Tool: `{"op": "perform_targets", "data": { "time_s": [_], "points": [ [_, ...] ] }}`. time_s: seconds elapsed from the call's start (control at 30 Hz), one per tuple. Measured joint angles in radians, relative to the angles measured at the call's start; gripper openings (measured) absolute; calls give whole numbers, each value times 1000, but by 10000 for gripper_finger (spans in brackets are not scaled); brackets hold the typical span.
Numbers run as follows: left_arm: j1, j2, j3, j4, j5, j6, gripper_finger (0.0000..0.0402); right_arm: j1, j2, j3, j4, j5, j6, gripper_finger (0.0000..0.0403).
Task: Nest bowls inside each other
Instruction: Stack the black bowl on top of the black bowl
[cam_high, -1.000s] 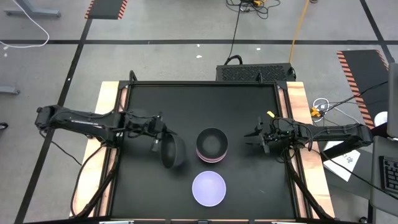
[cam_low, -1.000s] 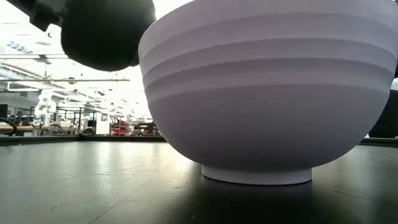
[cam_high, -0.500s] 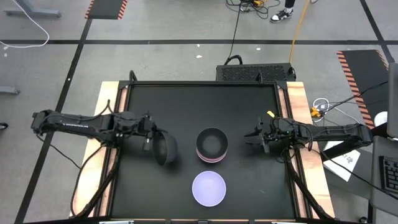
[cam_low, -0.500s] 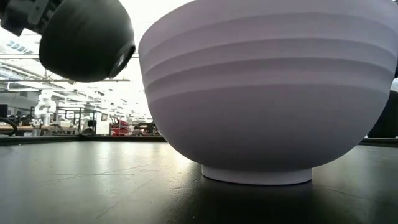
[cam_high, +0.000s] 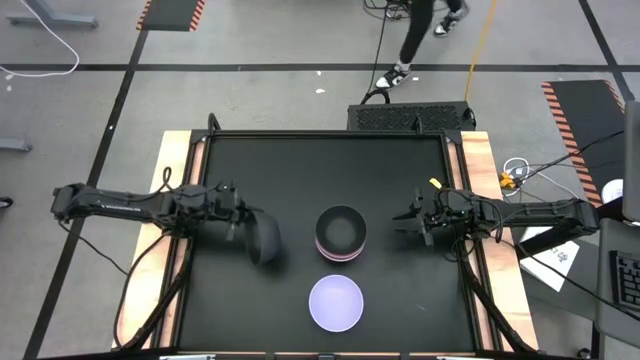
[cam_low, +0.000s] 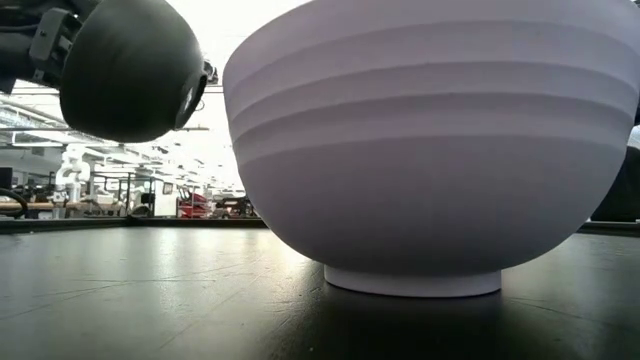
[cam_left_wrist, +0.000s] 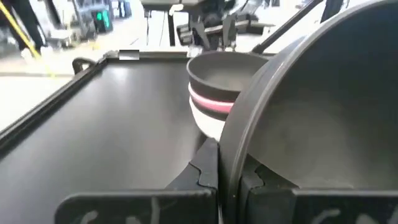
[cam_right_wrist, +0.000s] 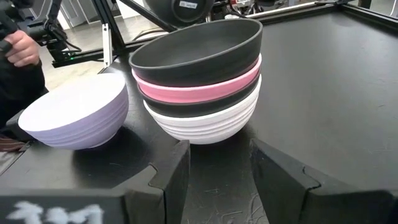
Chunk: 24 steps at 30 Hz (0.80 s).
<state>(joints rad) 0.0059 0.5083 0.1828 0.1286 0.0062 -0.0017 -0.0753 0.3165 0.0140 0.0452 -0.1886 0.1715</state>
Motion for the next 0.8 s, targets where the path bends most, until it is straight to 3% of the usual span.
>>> {"op": "perform_targets", "data": {
  "time_s": [0.2,0.43,0.73,0.8],
  "points": [
    [0,1,-78,269,77,19,4,0,0,0,2,0,0,157],
    [4,45,-3,291,99,29,4,0,0,0,13,0,0,157],
    [106,327,218,230,132,59,4,0,0,0,33,-3,-4,157],
    [153,409,273,219,179,52,4,0,0,0,32,-3,-2,157]
  ]
}}
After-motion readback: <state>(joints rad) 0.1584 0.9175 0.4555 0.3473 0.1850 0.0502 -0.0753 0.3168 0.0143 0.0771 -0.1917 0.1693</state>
